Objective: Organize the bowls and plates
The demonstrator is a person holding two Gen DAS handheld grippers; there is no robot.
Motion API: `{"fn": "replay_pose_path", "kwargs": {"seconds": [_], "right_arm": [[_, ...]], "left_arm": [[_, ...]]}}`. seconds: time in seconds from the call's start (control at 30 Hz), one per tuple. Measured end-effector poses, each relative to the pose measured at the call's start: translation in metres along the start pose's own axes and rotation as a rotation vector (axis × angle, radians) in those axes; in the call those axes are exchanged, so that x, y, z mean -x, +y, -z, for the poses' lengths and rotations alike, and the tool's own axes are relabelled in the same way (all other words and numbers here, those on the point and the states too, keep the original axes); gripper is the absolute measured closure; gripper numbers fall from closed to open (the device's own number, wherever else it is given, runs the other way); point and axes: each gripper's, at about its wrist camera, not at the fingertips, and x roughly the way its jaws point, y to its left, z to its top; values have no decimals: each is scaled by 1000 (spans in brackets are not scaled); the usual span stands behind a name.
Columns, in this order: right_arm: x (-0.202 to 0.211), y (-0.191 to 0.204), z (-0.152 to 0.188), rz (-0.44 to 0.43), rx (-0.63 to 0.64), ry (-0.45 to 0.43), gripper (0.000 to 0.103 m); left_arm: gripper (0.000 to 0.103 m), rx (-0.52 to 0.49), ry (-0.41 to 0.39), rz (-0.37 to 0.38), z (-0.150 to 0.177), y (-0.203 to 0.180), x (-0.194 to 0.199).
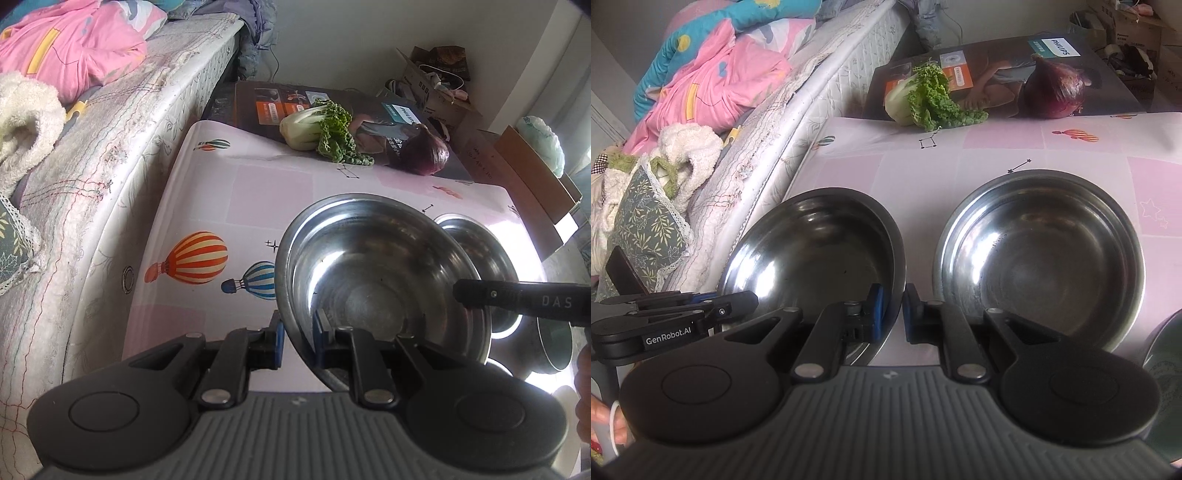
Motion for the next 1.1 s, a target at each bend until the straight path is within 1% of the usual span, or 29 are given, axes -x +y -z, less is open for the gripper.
{"fn": "replay_pose_path", "kwargs": {"seconds": [0.27, 0.4, 0.57, 0.7, 0.87, 1.03, 1.1], "right_arm": [[41, -49, -6, 25, -59, -48, 92], [52, -79, -10, 42, -101, -59, 92], [55, -115, -11, 67, -152, -56, 92], [52, -135, -13, 91, -169, -52, 92], [42, -152, -16, 109, -187, -41, 92], [31, -157, -17, 129, -173, -28, 92], [26, -159, -17, 134, -174, -21, 91]], "left_arm": [[86, -70, -29, 26, -19, -55, 0], [86, -99, -28, 49, -26, -85, -9], [85, -130, -17, 68, -33, -114, -26], [85, -141, -2, 78, -35, -129, -41], [84, -137, 40, 82, -34, -139, -63], [84, -128, 80, 79, -32, -140, -84], [83, -139, 74, 75, -32, -141, -88]]}}
